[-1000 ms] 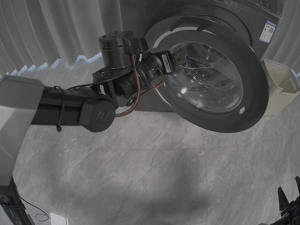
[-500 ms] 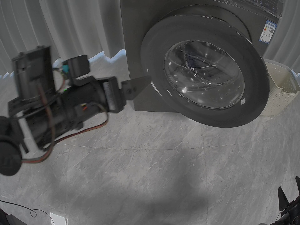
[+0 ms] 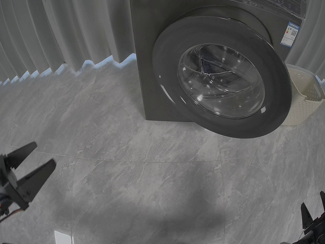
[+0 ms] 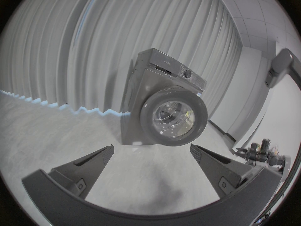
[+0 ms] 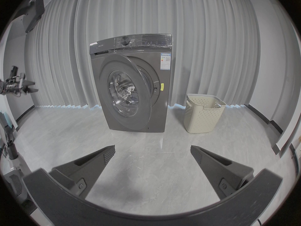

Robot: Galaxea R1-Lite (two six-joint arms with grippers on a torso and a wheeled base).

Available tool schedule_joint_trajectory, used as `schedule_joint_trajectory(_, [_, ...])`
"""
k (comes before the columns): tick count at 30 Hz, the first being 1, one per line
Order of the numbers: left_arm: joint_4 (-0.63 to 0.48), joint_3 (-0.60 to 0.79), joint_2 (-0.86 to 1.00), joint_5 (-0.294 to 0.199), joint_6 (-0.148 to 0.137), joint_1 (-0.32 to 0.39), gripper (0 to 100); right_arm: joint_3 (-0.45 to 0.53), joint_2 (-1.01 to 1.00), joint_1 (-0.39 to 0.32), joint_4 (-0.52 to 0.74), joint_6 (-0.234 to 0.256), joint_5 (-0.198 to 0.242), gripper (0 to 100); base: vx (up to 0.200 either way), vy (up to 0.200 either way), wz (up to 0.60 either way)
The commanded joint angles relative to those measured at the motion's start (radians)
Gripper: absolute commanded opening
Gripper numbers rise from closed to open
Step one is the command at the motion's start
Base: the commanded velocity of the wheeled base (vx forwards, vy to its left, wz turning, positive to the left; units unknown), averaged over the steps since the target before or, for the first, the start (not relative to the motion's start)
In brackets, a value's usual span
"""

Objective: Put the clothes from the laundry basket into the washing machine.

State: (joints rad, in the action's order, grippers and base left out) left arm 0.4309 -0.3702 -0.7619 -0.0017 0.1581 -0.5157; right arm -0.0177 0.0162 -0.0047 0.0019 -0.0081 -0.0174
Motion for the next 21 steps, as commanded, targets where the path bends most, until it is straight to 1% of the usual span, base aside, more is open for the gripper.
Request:
schedule_joint_trajectory(1, [-0.245,0.370,0.671,-0.055,-0.063,0.299,100,0.015,-0.015,0.000,0.001,-0.003,0.004,100,0.000,0.000,0.00])
schedule_joint_trajectory(3, [-0.258,0.370,0.671,-0.041,-0.054,0.309,100,0.015,-0.015,0.000,0.001,-0.003,0.004,100,0.000,0.000,0.00])
schedule_joint_trajectory(4, [-0.254,0.370,0.670,-0.032,-0.042,0.318,100,0.015,-0.015,0.000,0.001,-0.004,0.004,100,0.000,0.000,0.00])
schedule_joint_trajectory(5, [-0.265,0.370,0.670,-0.024,-0.032,0.332,100,0.015,-0.015,0.000,0.004,-0.006,0.005,100,0.000,0.000,0.00])
schedule_joint_trajectory(6, [-0.274,0.370,0.670,-0.018,-0.029,0.356,100,0.013,-0.015,0.000,0.007,-0.006,0.007,100,0.000,0.000,0.00])
schedule_joint_trajectory(8, [-0.319,0.370,0.670,-0.009,-0.034,0.401,100,0.012,-0.015,0.000,0.010,-0.006,0.007,100,0.000,0.000,0.00])
schedule_joint_trajectory(9, [-0.350,0.370,0.670,-0.003,-0.042,0.413,100,0.012,-0.015,0.000,0.009,-0.006,0.007,100,0.000,0.000,0.00])
schedule_joint_trajectory(11, [-0.373,0.370,0.671,0.014,-0.034,0.427,100,0.012,-0.015,0.000,0.010,-0.006,0.007,100,0.000,0.000,0.00])
schedule_joint_trajectory(12, [-0.371,0.370,0.671,0.022,-0.035,0.427,100,0.013,-0.015,0.000,0.009,-0.004,0.007,100,0.000,0.000,0.00])
schedule_joint_trajectory(14, [-0.369,0.370,0.671,0.045,-0.043,0.427,100,0.013,-0.015,0.000,0.007,-0.004,0.007,100,0.000,0.000,0.00])
schedule_joint_trajectory(15, [-0.369,0.370,0.673,0.083,-0.054,0.439,100,0.013,-0.016,0.000,0.007,-0.004,0.007,100,0.000,0.000,0.00])
schedule_joint_trajectory(16, [-0.371,0.370,0.676,0.089,-0.058,0.447,100,0.013,-0.016,0.000,0.007,-0.004,0.007,100,0.000,0.000,0.00])
schedule_joint_trajectory(17, [-0.379,0.370,0.710,0.085,-0.097,0.534,100,0.012,-0.015,0.000,0.010,-0.004,0.007,100,0.000,0.000,0.00])
schedule_joint_trajectory(18, [-0.388,0.370,0.725,0.077,-0.112,0.546,100,0.012,-0.016,-0.001,0.012,-0.006,0.007,100,0.000,0.000,0.00])
schedule_joint_trajectory(19, [-0.405,0.370,0.730,0.063,-0.120,0.531,100,0.012,-0.016,-0.001,0.010,-0.006,0.008,100,0.000,0.000,0.00])
schedule_joint_trajectory(21, [-0.435,0.370,0.753,0.045,-0.118,0.508,100,0.012,-0.016,0.000,0.010,-0.006,0.008,100,0.000,0.000,0.00])
